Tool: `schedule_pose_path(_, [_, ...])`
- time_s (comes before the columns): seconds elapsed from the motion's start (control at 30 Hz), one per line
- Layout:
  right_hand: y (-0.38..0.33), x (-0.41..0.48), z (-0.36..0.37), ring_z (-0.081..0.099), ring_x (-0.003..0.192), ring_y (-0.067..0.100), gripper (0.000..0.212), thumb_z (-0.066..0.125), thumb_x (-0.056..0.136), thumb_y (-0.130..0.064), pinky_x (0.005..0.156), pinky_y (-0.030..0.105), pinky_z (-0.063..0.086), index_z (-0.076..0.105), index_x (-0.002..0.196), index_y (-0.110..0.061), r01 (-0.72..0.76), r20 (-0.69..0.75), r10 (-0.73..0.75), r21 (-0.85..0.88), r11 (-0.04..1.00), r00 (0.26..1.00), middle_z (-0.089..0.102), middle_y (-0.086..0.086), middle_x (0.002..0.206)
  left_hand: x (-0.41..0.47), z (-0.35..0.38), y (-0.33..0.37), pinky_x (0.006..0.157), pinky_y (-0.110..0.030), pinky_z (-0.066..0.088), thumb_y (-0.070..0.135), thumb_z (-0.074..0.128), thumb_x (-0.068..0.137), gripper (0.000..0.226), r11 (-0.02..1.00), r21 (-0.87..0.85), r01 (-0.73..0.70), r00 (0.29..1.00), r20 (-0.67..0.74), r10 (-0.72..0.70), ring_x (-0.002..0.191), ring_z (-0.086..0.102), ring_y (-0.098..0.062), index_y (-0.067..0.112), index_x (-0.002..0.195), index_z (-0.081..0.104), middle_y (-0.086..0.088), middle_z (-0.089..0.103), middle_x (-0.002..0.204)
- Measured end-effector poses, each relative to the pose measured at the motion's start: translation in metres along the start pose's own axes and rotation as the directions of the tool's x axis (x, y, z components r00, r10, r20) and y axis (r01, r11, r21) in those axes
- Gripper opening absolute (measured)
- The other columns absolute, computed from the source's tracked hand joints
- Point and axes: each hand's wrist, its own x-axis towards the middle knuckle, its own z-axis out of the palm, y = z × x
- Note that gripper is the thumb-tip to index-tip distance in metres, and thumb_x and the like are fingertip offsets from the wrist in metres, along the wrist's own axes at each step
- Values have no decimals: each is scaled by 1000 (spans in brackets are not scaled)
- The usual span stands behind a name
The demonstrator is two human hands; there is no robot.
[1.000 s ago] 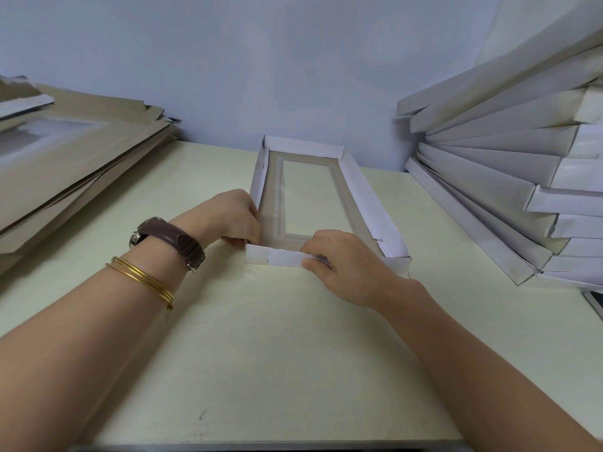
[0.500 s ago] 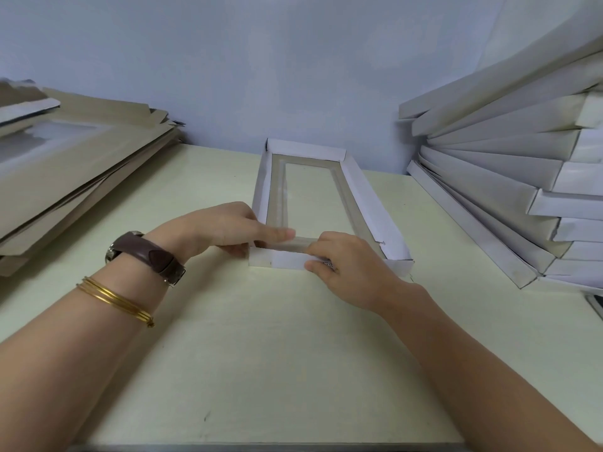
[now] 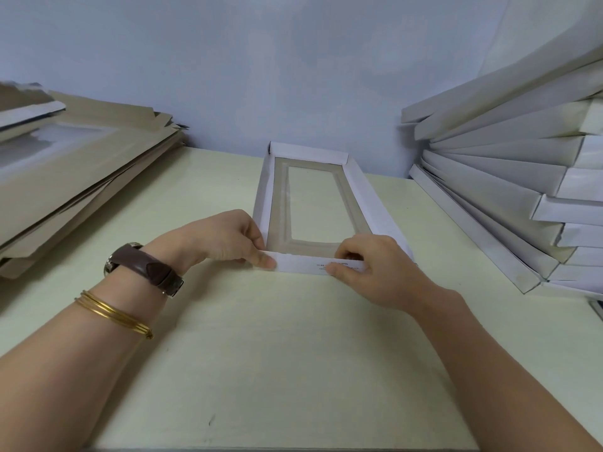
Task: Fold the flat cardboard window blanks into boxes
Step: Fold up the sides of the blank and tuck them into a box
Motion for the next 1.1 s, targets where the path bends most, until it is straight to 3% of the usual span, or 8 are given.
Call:
schedule_pose_path(0.17, [23, -6, -17, 46, 75, 25, 38, 61, 91, -32, 69, 28, 30, 53, 56, -22, -159, -180, 148, -48, 986, 972, 50, -6, 61, -2, 0, 2, 59, -25, 32, 26, 83, 73, 30, 999, -35, -29, 999, 19, 29, 51, 39, -11, 15, 52, 65, 5, 45, 51])
schedule_pose_path(0.27, [42, -13, -28, 55, 93, 30, 21, 61, 88, -30, 75, 31, 37, 69, 91, -12, -398, -343, 348, -83, 914, 872, 61, 2, 88, -1, 1, 1, 59, -24, 33, 27, 84, 71, 28, 999, -43, -28, 1000, -3, 28, 51, 40, -10, 17, 51, 67, 5, 47, 51])
schedule_pose_path(0.33, [54, -20, -31, 55, 95, 30, 33, 57, 89, -41, 75, 34, 41, 66, 103, -12, -551, -278, 511, -88, 830, 813, 60, 8, 96, -1, 2, -1, 60, -25, 32, 28, 84, 70, 27, 998, -48, -29, 1000, -15, 28, 54, 40, -11, 16, 53, 68, 4, 47, 53])
schedule_pose_path(0.43, [62, -24, -29, 37, 61, 24, 39, 48, 89, -49, 55, 30, 27, 42, 67, -16, -661, -115, 653, -51, 748, 748, 38, 4, 64, 0, 3, -4, 61, -26, 31, 30, 85, 69, 25, 998, -61, -29, 999, -41, 26, 55, 40, -12, 13, 57, 70, 4, 47, 54])
schedule_pose_path(0.6, [55, -19, -22, 25, 56, 20, 50, 55, 89, -47, 53, 31, 17, 23, 64, -18, -659, -69, 661, 54, 751, 747, 24, 0, 60, -1, 5, -6, 59, -26, 29, 34, 85, 68, 25, 998, -45, -49, 997, -69, 45, 57, 39, -12, 13, 64, 72, 1, 47, 59])
schedule_pose_path(0.77, [53, -19, -21, 24, 56, 20, 46, 56, 88, -40, 53, 31, 16, 23, 64, -18, -654, -82, 660, 85, 751, 747, 23, -2, 58, 0, 5, -4, 46, -13, 30, 30, 84, 69, 19, 998, -34, -45, 996, -84, 42, 47, 42, -3, 15, 64, 74, 11, 51, 51])
schedule_pose_path(0.9, [55, -19, -22, 25, 60, 22, 32, 51, 88, -22, 56, 31, 17, 30, 66, -14, -674, -79, 682, 105, 731, 727, 30, 4, 61, -1, 6, -4, 52, -16, 34, 31, 84, 69, 18, 1000, -18, -25, 995, -96, 23, 49, 45, -2, 16, 65, 75, 12, 54, 52])
schedule_pose_path(1.1, [54, -19, -24, 41, 56, 22, 19, 45, 85, -12, 60, 30, 27, 41, 67, -11, -681, -62, 690, 115, 723, 722, 46, 11, 65, -7, 3, 3, 73, -34, 45, 59, 75, 65, 67, 978, -209, 25, 998, -55, -37, 65, 49, -19, -6, 75, 63, -12, 56, 68])
